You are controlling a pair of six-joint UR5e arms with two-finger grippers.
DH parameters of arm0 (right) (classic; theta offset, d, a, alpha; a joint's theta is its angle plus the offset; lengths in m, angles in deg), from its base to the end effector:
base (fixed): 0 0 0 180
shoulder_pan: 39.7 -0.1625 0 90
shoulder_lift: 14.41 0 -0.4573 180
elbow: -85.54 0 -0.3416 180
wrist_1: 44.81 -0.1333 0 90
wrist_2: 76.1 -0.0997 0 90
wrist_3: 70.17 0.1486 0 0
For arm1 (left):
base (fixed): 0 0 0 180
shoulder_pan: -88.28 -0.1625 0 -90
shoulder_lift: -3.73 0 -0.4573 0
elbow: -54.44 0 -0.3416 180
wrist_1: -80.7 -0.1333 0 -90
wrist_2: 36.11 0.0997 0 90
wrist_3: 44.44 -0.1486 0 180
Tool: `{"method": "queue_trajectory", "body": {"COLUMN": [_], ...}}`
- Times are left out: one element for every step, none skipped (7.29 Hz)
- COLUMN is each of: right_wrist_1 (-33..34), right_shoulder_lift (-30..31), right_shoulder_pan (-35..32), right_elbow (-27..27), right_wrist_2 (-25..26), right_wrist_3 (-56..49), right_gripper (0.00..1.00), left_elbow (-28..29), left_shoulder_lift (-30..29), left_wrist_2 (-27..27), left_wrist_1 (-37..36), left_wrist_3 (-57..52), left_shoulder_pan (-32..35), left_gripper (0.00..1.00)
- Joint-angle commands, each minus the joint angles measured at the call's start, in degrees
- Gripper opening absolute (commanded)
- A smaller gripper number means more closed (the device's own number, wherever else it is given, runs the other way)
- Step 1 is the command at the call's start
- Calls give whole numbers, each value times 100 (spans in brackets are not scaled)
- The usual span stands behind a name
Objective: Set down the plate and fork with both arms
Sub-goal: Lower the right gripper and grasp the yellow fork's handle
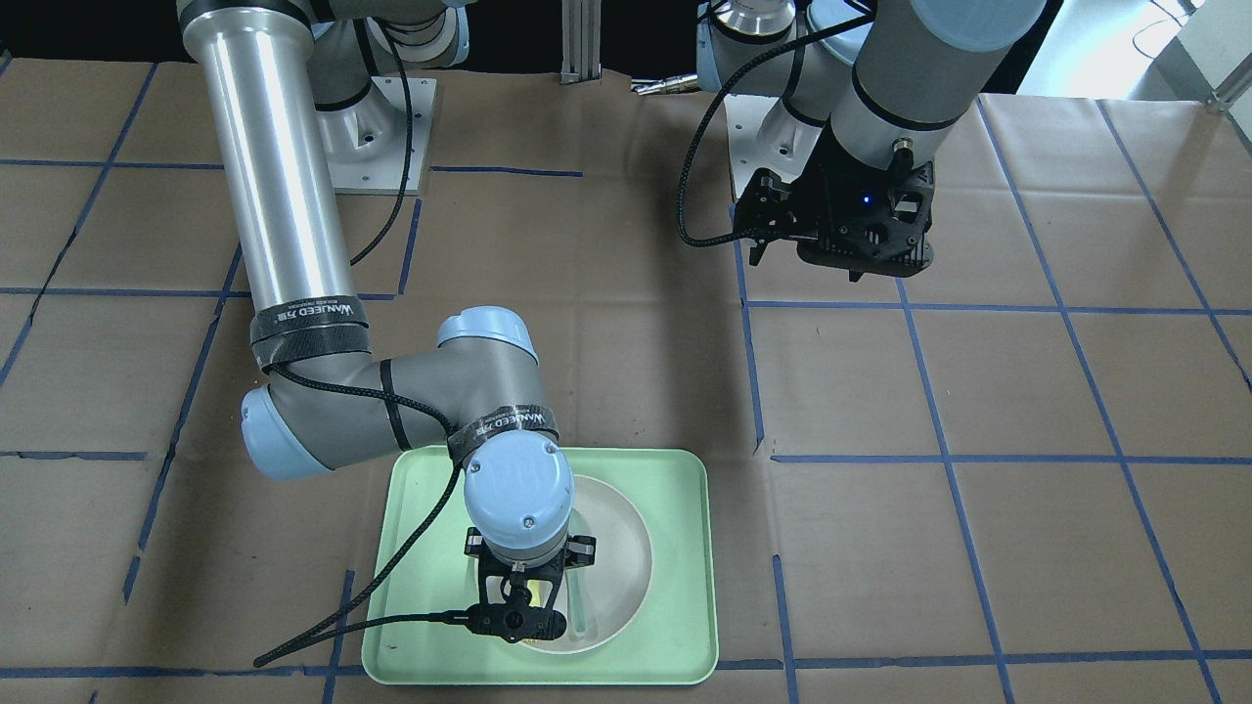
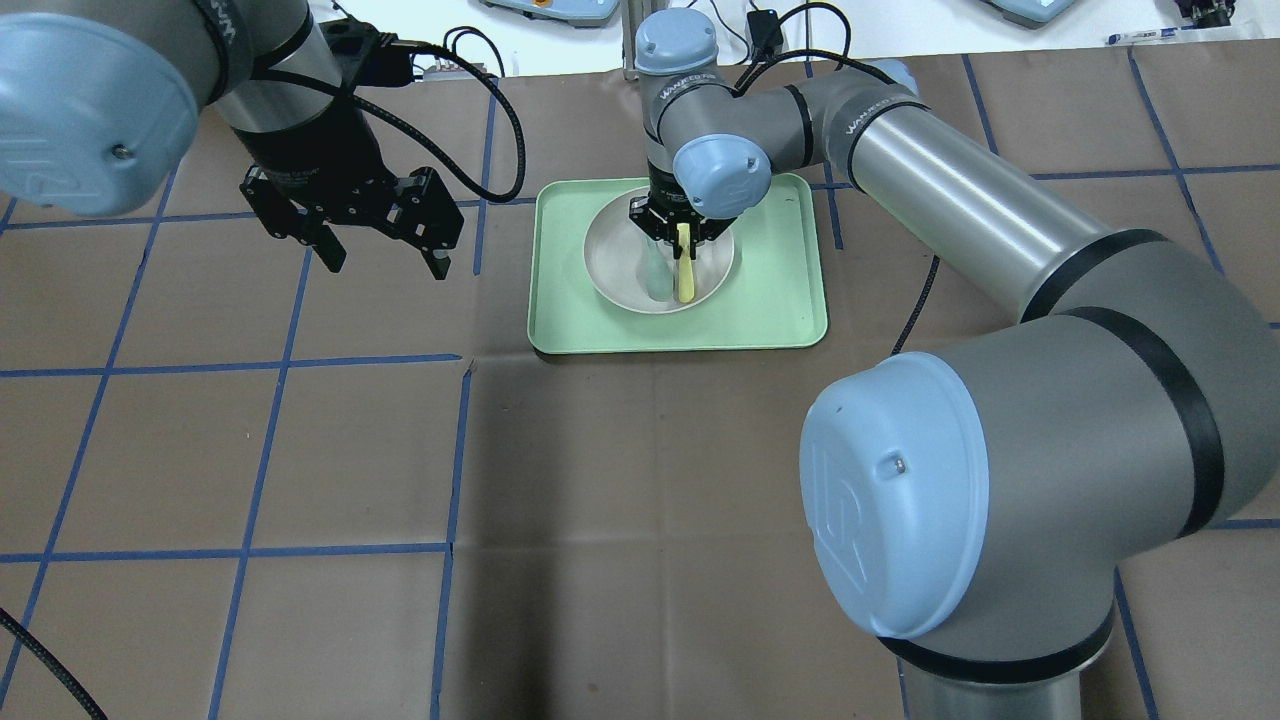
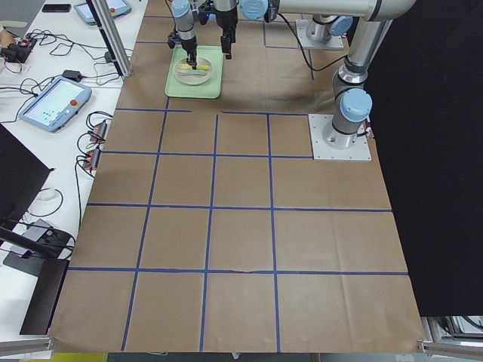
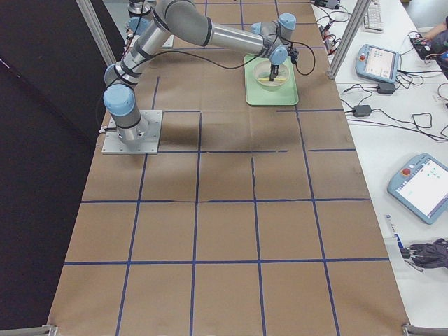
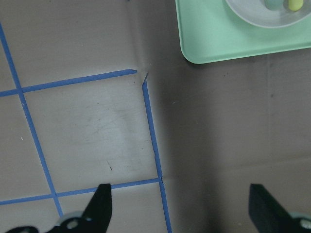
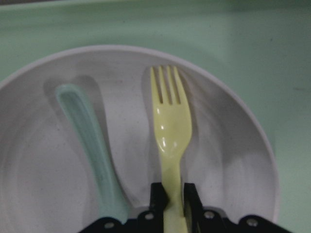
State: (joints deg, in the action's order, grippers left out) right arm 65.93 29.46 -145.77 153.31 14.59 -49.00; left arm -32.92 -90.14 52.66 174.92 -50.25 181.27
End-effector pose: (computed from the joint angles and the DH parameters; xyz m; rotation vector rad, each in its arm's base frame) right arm 0.3294 -0.6683 0.1872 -0.1379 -3.1086 -0.0754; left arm -0.1602 -0.4498 0.4541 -0.2373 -3.1053 -0.1474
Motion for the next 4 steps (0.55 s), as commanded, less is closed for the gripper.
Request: {"method": "queue_trajectory", "body": {"right_wrist_1": [0,0,0,-9], "right_shoulder_lift": [-1,-1,-1,34], "right_shoulder_pan": [-2,-2,-2,-2], "right_elbow": [-9,-9,-18,-35], "right_wrist_2": [-7,-7,-7,-24], "right_wrist_3": [10,10,19,19], "right_gripper": [8,3,2,1], "left_elbow": [0,0,0,0], "left_shoulder_lift": [0,0,0,0], "left_wrist_2": [0,0,0,-9], "left_wrist_1": [0,0,0,0], "left_wrist_3": [9,0,9,9], "left_shoulder_pan": [0,0,0,9], "left_gripper": [100,100,100,100]}}
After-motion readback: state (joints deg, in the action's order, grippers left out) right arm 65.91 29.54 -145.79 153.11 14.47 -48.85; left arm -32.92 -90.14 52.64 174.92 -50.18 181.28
